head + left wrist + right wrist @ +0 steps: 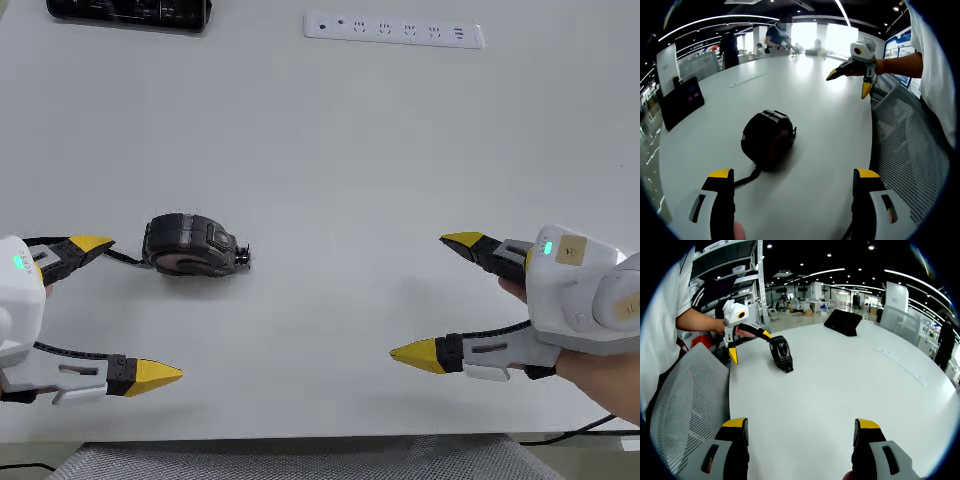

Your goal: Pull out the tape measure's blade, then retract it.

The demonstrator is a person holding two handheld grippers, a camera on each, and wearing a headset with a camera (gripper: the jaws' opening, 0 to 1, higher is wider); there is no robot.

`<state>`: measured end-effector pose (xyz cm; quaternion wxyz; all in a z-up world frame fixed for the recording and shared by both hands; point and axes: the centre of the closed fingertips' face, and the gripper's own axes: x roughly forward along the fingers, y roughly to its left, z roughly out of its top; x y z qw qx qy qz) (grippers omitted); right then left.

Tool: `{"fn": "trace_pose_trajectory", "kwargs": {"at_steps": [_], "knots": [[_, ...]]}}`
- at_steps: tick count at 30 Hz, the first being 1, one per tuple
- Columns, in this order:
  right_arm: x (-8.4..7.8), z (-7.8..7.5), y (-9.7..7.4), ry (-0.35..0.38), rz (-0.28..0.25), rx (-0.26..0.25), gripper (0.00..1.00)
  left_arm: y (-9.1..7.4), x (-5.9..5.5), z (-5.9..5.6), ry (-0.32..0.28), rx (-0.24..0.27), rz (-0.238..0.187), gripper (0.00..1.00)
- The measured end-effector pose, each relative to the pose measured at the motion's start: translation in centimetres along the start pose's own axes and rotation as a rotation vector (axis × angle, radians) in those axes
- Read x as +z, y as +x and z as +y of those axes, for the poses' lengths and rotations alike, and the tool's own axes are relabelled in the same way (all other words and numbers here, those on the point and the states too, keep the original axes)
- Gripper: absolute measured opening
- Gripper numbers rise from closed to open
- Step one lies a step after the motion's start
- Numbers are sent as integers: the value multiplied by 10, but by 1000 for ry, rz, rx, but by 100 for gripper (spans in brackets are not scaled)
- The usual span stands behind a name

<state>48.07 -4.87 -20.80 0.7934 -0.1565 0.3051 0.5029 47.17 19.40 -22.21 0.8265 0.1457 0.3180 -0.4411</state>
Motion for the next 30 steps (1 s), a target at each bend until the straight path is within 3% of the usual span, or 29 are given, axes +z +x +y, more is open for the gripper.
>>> {"fn": "trace_pose_trajectory", "kwargs": {"at_steps": [30], "knots": [[-1,-1,1,-8,5,-6,85,-1,-1,4,3,8,0,96]]}}
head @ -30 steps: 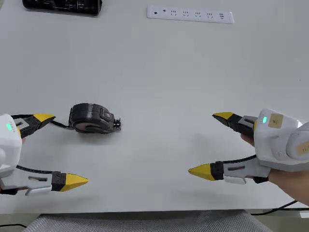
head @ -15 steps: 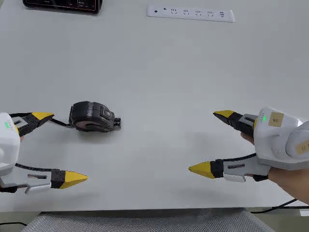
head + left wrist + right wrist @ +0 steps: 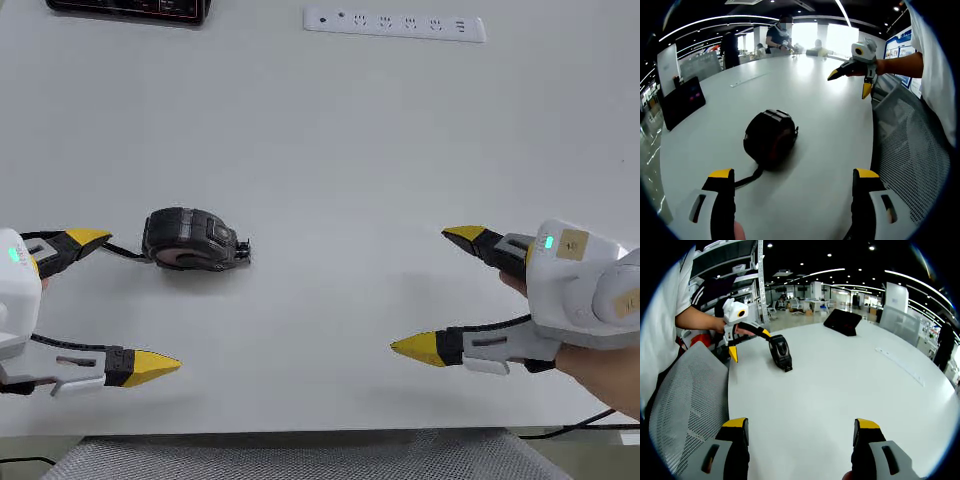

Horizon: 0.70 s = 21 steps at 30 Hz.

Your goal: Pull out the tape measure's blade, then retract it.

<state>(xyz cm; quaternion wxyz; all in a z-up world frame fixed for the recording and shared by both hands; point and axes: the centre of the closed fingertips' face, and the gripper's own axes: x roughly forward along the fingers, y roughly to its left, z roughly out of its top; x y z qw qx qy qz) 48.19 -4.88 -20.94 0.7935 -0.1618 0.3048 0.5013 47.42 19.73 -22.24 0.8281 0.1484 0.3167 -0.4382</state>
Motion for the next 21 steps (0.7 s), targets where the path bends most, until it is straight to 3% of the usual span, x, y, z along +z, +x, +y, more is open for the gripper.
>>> {"fn": "trace_pose_trajectory", "kwargs": {"at_steps": [21], "knots": [[3,-3,2,-8,-3,8,84,2,1,7,9,-2,6,95]]}}
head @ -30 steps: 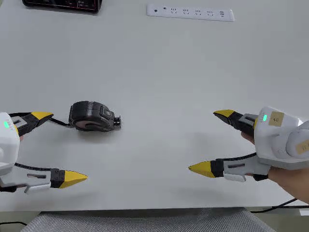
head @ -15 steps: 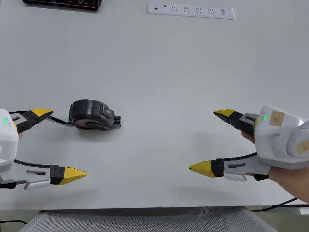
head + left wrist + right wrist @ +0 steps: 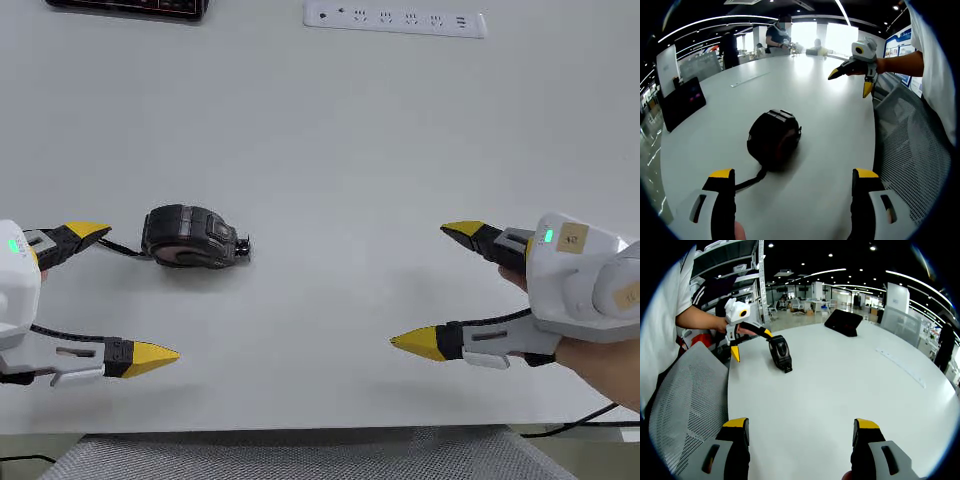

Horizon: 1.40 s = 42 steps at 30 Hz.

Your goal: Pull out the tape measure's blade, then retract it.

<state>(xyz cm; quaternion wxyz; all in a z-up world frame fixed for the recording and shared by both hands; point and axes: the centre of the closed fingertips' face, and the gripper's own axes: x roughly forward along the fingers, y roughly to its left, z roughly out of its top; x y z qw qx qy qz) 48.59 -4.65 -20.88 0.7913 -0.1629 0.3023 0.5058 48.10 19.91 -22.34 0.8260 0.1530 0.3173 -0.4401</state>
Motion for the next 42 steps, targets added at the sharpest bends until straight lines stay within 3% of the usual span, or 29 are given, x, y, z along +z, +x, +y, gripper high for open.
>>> {"fn": "trace_pose_trajectory", "kwargs": {"at_steps": [12,42], "knots": [[7,-4,7,-25,0,25,83,7,9,12,29,-27,5,93],[30,-12,34,-101,1,91,79,23,17,27,111,-92,52,86]]}}
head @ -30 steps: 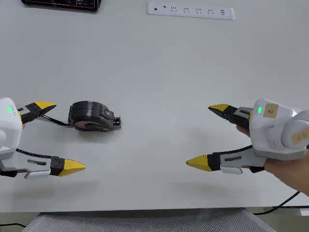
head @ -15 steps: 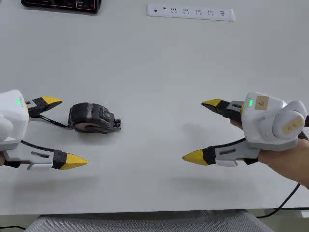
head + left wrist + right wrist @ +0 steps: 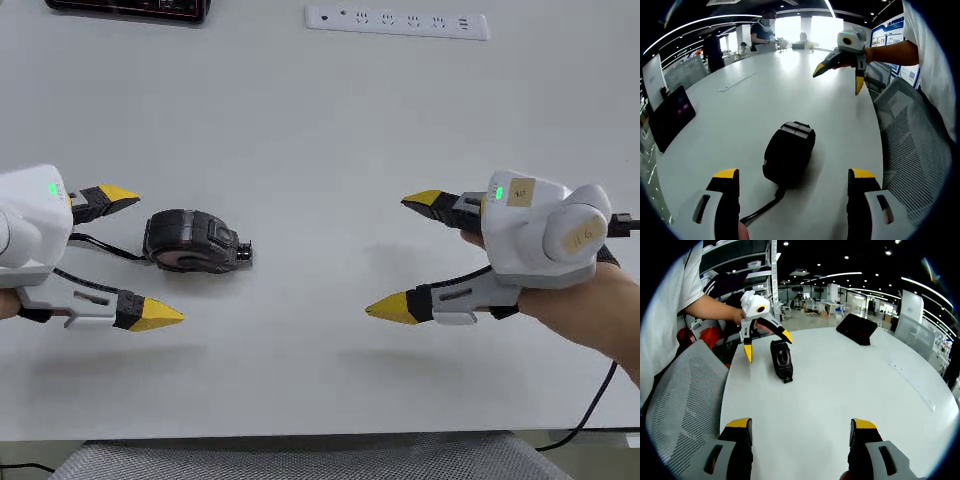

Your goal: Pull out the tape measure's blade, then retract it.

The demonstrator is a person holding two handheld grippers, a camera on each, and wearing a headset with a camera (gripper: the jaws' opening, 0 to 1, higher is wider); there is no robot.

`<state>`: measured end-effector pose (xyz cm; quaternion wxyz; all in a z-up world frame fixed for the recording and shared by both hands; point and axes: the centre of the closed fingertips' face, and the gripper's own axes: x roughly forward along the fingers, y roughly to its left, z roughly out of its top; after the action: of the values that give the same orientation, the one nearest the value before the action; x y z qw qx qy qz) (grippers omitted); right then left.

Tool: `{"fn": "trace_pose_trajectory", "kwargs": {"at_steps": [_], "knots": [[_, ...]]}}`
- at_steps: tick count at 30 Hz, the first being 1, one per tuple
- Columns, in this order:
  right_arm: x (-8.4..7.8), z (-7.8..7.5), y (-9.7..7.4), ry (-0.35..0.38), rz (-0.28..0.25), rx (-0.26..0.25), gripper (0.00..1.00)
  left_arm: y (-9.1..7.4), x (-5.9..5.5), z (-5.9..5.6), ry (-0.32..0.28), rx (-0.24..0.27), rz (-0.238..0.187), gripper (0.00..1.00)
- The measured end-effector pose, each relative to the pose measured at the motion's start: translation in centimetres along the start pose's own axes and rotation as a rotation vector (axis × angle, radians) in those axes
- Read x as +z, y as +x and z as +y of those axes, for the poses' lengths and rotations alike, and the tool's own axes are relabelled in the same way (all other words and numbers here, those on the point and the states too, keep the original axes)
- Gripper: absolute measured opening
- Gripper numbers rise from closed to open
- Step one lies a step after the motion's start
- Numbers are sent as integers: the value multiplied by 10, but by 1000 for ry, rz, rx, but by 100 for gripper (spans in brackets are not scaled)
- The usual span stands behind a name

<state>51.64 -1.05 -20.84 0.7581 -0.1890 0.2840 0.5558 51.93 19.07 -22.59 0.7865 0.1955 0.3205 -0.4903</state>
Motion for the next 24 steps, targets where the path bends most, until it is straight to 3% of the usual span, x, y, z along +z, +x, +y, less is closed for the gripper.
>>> {"fn": "trace_pose_trajectory", "kwargs": {"at_steps": [9,24], "knots": [[4,-1,4,-17,5,20,76,9,2,3,29,-27,26,83],[14,-1,16,-70,16,50,73,17,0,4,59,-64,74,65]]}}
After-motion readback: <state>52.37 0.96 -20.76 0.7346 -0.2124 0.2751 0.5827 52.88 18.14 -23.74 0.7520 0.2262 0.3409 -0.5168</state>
